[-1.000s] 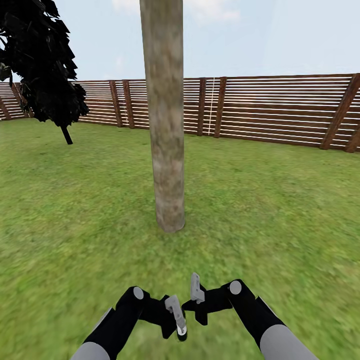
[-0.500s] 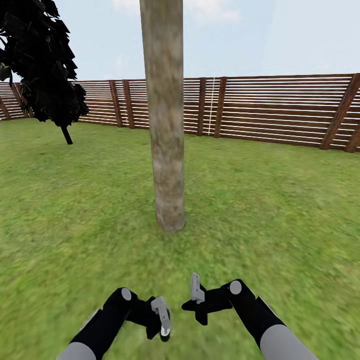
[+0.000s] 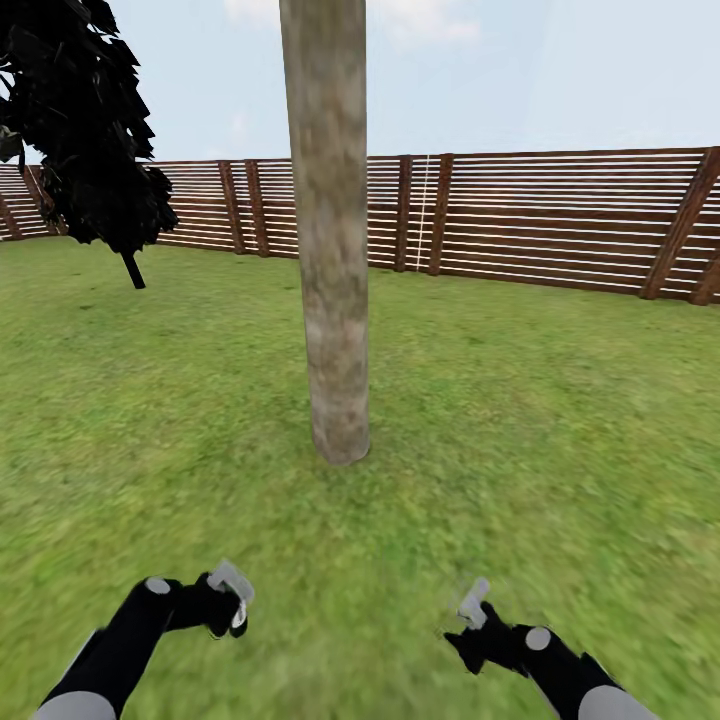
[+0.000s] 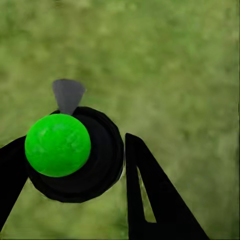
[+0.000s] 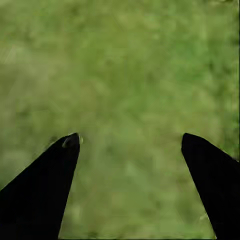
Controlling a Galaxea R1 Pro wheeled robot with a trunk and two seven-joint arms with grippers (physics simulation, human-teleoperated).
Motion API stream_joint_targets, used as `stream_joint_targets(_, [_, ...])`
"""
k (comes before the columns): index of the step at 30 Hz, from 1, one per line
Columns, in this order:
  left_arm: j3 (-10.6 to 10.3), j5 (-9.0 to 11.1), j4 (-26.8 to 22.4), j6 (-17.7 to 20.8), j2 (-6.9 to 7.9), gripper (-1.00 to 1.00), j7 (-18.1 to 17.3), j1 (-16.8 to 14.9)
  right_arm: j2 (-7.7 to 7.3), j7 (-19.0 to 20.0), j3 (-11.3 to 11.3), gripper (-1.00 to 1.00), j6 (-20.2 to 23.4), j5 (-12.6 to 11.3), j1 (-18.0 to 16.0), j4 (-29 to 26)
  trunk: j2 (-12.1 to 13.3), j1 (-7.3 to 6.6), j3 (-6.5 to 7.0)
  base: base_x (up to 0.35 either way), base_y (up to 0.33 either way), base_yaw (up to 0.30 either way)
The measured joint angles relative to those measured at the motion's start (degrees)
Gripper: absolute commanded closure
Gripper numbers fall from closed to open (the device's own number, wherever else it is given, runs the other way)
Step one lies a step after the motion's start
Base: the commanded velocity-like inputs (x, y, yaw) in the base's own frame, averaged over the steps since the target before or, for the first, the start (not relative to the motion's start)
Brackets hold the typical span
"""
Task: In the garden, pick up the pesticide atomizer on the floor and spray pesticide onto both trees until each tree trunk is fully covered.
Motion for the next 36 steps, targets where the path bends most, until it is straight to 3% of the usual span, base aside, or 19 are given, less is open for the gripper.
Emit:
stream_joint_targets(1, [1.40,2.05,0.05,0.71,-0.75,1.00,1.68,0.06,-0.26,-6.23,-2.40,-1.00,-0.05,-0.08,0.02,1.96,0.00,0.00,0.00,0.000,0.000,0.000])
stream_joint_targets(2, [1.85,2.97,0.13,0.92,-1.25,1.00,2.46,0.06,-0.35,-9.17,-3.40,-1.00,-0.07,-0.15,0.04,2.75,0.00,0.00,0.00,0.000,0.000,0.000])
stream_joint_targets(3, [2.38,4.32,1.17,1.19,-2.63,1.00,4.01,0.07,-0.46,-13.73,-6.15,-1.00,-0.16,-0.51,0.44,4.08,0.00,0.00,0.00,0.000,0.000,0.000])
stream_joint_targets(5, [2.73,5.13,4.30,1.30,-4.28,1.00,8.58,0.08,-0.55,-18.78,-12.16,-1.00,-0.99,-2.72,2.93,5.23,0.00,0.00,-0.01,0.000,0.000,0.000])
stream_joint_targets(6, [2.82,6.25,5.97,1.31,-5.04,1.00,12.76,0.04,-0.67,-20.47,-15.66,-1.00,-2.51,-4.17,4.64,5.36,0.00,0.00,-0.01,0.000,0.000,0.000])
stream_joint_targets(8, [2.90,10.64,7.56,1.17,-6.62,1.00,22.20,0.03,-1.77,-21.85,-20.65,-1.00,-6.26,-5.81,6.86,5.51,0.00,0.00,0.00,0.000,0.000,0.000])
stream_joint_targets(10, [2.75,17.87,9.12,0.60,-7.90,1.00,34.19,0.06,-2.49,-22.04,-22.53,-1.00,-9.64,-6.33,8.62,5.57,0.00,0.00,0.00,0.000,0.000,0.000])
stream_joint_targets(11, [2.67,20.06,9.45,0.47,-8.89,1.00,37.26,0.10,-2.65,-22.05,-22.79,-1.00,-10.14,-6.39,8.87,5.57,0.00,0.00,0.00,0.000,0.000,0.000])
stream_joint_targets(12, [2.59,20.84,9.56,0.23,-9.88,1.00,38.45,0.13,-2.71,-22.06,-22.90,-1.00,-10.29,-6.41,8.96,5.53,0.00,0.00,0.00,0.000,0.000,0.000])
stream_joint_targets(15, [2.44,21.46,9.92,-1.84,-11.24,1.00,39.67,0.15,-2.80,-22.03,-22.93,-1.00,-10.39,-6.44,9.04,5.69,0.00,0.00,0.00,0.101,0.000,-0.008])
stream_joint_targets(17, [2.27,21.35,10.87,-1.27,-11.53,1.00,42.30,-0.03,-2.71,-22.14,-23.90,-1.00,-10.39,-6.60,9.05,5.74,0.00,0.00,0.01,0.330,0.000,-0.257])
stream_joint_targets(20, [2.17,21.56,10.24,7.24,-12.21,1.00,42.61,-0.78,-2.77,-22.15,-24.13,-1.00,-10.39,-6.61,9.05,5.67,0.00,0.00,0.00,0.336,0.000,-0.295])
stream_joint_targets(25, [2.06,21.48,9.97,13.58,-12.55,1.00,42.62,-3.21,-2.78,-22.08,-26.73,-1.00,-10.39,-6.61,9.05,5.59,0.00,0.00,0.01,0.337,0.000,-0.289])
stream_joint_targets(34, [2.00,21.41,9.82,16.24,-12.55,1.00,42.07,-4.15,-2.69,-22.07,-27.05,-1.00,-10.40,-6.57,9.05,5.57,0.00,0.00,0.01,0.130,0.000,-0.025])
stream_joint_targets(36, [1.90,21.41,9.69,18.28,-12.62,1.00,41.99,-4.34,-2.69,-22.07,-27.07,-1.00,-10.39,-6.53,9.05,5.57,0.00,0.00,0.00,0.163,0.000,0.000])
